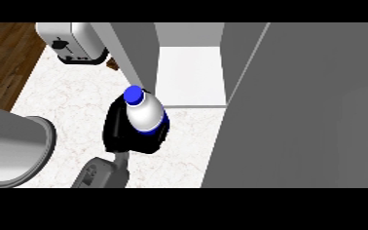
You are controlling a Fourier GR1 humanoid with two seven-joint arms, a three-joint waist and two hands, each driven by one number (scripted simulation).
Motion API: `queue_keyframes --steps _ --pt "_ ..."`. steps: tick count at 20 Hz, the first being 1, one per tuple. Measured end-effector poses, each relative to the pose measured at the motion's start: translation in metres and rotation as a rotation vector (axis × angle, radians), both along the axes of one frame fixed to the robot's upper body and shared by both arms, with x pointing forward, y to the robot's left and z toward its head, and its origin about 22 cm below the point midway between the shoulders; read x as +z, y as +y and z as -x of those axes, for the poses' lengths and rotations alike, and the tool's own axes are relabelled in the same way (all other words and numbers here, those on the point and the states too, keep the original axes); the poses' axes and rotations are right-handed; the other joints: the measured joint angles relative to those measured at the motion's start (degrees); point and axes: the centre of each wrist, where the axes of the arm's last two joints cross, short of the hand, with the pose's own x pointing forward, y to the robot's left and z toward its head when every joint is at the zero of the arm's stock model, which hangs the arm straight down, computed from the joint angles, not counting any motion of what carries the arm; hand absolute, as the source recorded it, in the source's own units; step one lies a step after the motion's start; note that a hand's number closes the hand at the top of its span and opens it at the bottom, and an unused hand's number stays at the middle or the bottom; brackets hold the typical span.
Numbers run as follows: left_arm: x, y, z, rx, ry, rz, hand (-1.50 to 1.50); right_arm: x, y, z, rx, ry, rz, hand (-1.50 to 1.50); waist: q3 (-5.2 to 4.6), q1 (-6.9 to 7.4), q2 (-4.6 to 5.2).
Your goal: Pick up the bottled water, place it into the cabinet and close the cabinet
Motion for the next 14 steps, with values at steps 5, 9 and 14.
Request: queue_keyframes --steps 5,9,14 --pt "0.024 -0.029 -0.015 0.006 -0.02 -0.031 1.5 0.001 -0.003 -0.004 -0.01 -0.019 0.013 -1.5 0.0 -0.09 0.06" --pt "0.035 -0.037 -0.029 0.025 -0.038 -0.042 1.5 -0.001 -0.004 -0.002 -0.013 -0.019 0.015 -1.5 0.0 -0.21 0.1" --pt "0.049 -0.046 -0.056 0.058 -0.039 -0.085 1.5 -0.002 -0.004 -0.002 -0.012 -0.022 0.009 -1.5 0.0 -0.39 0.13"
